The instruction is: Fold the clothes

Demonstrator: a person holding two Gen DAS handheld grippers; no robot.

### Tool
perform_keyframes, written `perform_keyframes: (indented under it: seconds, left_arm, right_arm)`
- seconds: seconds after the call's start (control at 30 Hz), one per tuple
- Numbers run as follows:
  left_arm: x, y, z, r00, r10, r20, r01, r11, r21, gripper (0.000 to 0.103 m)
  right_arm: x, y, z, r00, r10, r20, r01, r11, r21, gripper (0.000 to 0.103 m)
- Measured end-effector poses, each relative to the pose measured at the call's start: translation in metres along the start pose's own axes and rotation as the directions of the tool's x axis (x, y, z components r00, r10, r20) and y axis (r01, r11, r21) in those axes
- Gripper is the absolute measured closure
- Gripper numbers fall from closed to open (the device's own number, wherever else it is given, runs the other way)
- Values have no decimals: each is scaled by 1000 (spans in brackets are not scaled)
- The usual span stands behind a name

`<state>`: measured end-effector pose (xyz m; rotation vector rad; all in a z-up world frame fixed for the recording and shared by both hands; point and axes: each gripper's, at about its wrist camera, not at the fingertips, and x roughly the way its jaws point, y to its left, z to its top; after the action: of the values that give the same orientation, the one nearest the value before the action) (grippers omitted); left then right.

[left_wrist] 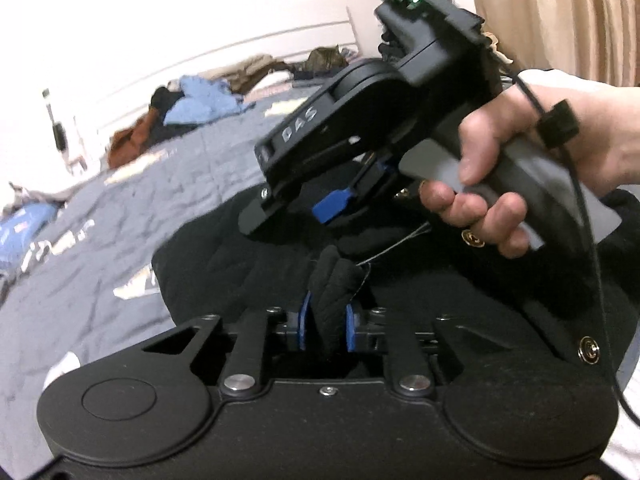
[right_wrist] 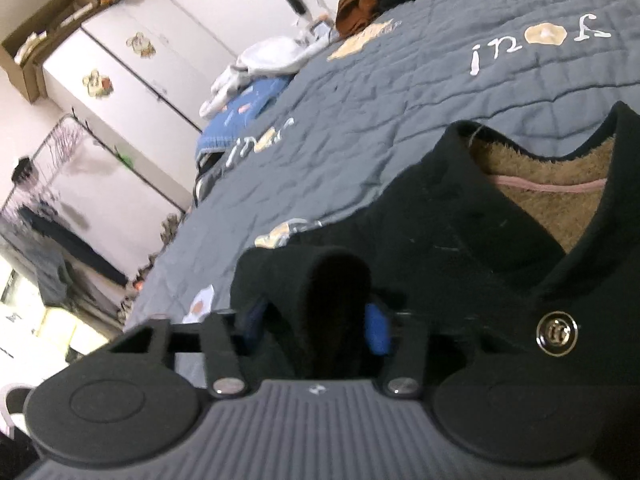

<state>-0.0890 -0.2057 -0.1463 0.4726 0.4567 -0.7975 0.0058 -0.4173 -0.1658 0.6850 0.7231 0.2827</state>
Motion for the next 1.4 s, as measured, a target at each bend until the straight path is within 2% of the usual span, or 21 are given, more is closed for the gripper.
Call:
perform_keyframes:
  seconds: [0.03, 0.17, 0.23, 0.3, 0.4, 0.5, 0.57, 0.67, 0.73, 0.83, 0.93, 0.97, 1.07, 1.17, 1.27, 1.4]
  left_arm:
    - [-2, -1, 2, 1000, 1, 15, -1, 1000, 0, 87]
    - [-11, -6, 8, 997, 1, 79, -3, 1000, 17, 87]
    - [-8, -11, 10, 997, 11, 81, -15, 999, 46, 86]
    - [0, -17, 9, 1000, 1, 26, -3, 997, 79, 85]
    - [5, -20, 7, 997, -53, -64, 59, 994, 90, 81]
    - [0, -18, 4, 994, -81, -79, 88, 992, 95, 79]
    - [-5, -8, 8, 992, -115, -55, 117, 992, 47, 79]
    - [-15, 14, 16, 986, -164, 35, 167, 983, -81, 76]
    - [-7, 33, 20, 986, -154, 59, 164, 961, -225, 76]
    - [12, 57, 18, 991, -135, 18, 131, 910, -392, 76]
    - [36, 55, 7, 984, -139, -113, 85, 920, -383, 76]
    - [39, 52, 5, 982, -139, -125, 83, 924, -374, 76]
    - [42, 49, 2, 981, -142, -135, 81, 921, -381, 76]
    - [40, 54, 2, 980, -152, -128, 86, 905, -416, 76]
    - [40, 54, 3, 981, -147, -125, 82, 905, -417, 76]
    - [41, 54, 1, 983, -143, -120, 81, 906, -417, 76]
  right_arm:
    - [-2, 0, 1, 1000, 8, 14, -8, 1000, 7, 89]
    - [-15, 5, 6, 994, 44, 104, -44, 999, 4, 92]
    - [-22, 9, 9, 987, 54, 154, -52, 998, -22, 92]
    - [-17, 7, 7, 988, 19, 152, -12, 999, -47, 92]
    - [-3, -7, -2, 991, -58, 122, 66, 996, -54, 92]
    - [6, -18, -6, 992, -94, 87, 98, 994, -46, 91]
    - [6, -15, -4, 992, -109, 67, 114, 991, -69, 90]
    - [2, -14, 0, 993, -116, 32, 118, 991, -67, 87]
    - [1, -14, 1, 992, -122, 14, 122, 990, -68, 86]
    - [-1, -14, -3, 992, -128, 8, 128, 989, -74, 84]
    - [-3, -11, 1, 991, -136, -7, 135, 988, -77, 80]
    - [-6, -9, 3, 990, -142, -9, 141, 987, -75, 79]
    - [-17, -1, 12, 987, -159, -17, 158, 985, -68, 79]
    - [-39, 11, 17, 989, -138, 51, 142, 985, -96, 79]
    - [-51, 21, 17, 996, -55, 72, 64, 991, -121, 79]
    - [-34, 26, 7, 998, -59, 9, 60, 985, -160, 79]
